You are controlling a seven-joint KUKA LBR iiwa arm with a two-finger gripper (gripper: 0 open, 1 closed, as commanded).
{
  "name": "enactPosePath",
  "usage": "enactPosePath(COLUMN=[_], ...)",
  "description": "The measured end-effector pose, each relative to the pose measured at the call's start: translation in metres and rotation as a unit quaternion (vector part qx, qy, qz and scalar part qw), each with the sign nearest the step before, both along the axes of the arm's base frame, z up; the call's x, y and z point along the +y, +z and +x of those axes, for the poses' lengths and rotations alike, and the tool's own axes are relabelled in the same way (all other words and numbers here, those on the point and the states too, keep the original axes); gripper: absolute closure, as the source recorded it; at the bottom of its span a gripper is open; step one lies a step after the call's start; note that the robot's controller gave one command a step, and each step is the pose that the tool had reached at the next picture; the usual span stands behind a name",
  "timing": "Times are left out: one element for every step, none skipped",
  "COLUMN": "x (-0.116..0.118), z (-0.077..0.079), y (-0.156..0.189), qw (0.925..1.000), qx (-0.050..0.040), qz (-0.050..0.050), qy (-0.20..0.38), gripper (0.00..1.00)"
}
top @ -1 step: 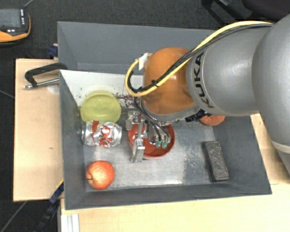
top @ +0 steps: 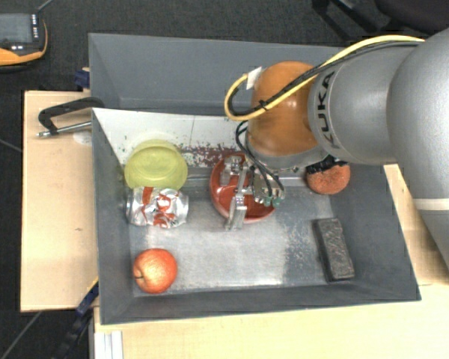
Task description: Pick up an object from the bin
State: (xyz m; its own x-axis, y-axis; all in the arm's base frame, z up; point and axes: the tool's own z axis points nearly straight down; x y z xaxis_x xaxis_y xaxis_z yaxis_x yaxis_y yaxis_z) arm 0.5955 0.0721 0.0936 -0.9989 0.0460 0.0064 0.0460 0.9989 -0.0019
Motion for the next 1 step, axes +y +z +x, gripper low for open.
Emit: enactPosePath(x=[-0.0618], z=[-0.0075], y=[-0.0206], qw=[0.9990], qx=[-0.0004], qz=[0.000], qy=[-0.044], gripper=[0.00])
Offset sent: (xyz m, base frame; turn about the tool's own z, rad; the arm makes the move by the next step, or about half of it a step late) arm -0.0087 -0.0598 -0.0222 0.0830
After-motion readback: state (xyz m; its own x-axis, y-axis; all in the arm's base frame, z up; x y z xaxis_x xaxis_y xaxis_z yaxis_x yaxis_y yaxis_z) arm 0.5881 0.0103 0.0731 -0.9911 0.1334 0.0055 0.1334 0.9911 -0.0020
